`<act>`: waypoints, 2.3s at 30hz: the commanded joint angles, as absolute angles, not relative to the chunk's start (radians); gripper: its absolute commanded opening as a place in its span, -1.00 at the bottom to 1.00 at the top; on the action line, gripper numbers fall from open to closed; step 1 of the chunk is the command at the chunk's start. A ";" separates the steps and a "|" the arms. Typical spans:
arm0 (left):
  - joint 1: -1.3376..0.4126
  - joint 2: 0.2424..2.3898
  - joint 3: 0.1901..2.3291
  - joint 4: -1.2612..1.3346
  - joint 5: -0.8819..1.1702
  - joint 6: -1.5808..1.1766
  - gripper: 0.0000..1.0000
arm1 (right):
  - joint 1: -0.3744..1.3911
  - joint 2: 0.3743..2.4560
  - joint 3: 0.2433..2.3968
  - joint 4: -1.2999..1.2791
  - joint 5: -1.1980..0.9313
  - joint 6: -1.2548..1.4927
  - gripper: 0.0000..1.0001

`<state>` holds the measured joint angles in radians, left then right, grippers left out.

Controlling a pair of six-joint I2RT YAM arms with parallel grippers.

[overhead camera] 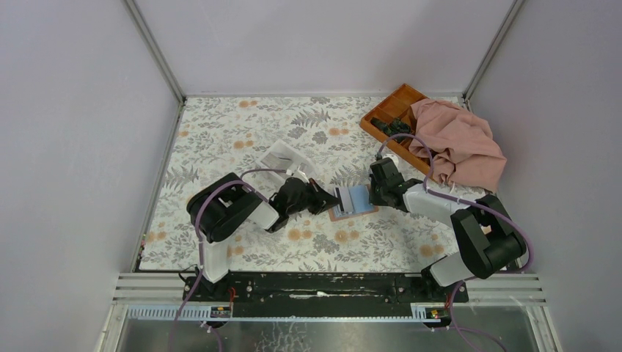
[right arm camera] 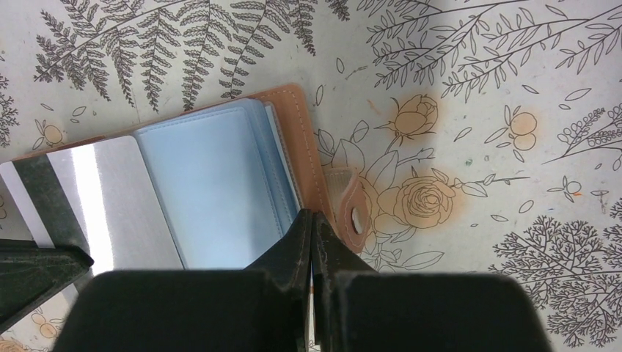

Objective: Put the credit cards into the card holder
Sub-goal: Insert the credit card into the card holder.

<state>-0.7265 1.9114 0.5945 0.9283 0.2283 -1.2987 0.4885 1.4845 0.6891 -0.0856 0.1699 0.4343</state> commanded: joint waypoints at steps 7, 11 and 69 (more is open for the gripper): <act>-0.732 1.933 0.580 1.020 0.219 -1.345 -1.00 | 0.481 1.498 0.724 -0.054 0.161 0.443 -1.00; -0.739 1.941 0.583 1.027 0.214 -1.353 -1.00 | 0.481 1.499 0.723 -0.055 0.160 0.443 -1.00; -0.847 1.971 0.499 1.054 0.026 -1.416 -1.00 | 0.480 1.516 0.718 -0.048 0.154 0.453 -1.00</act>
<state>-0.8349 1.9636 0.5320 1.0691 0.0662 -1.3682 0.4850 1.5028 0.6979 -0.0666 0.1631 0.4431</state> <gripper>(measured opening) 0.011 0.011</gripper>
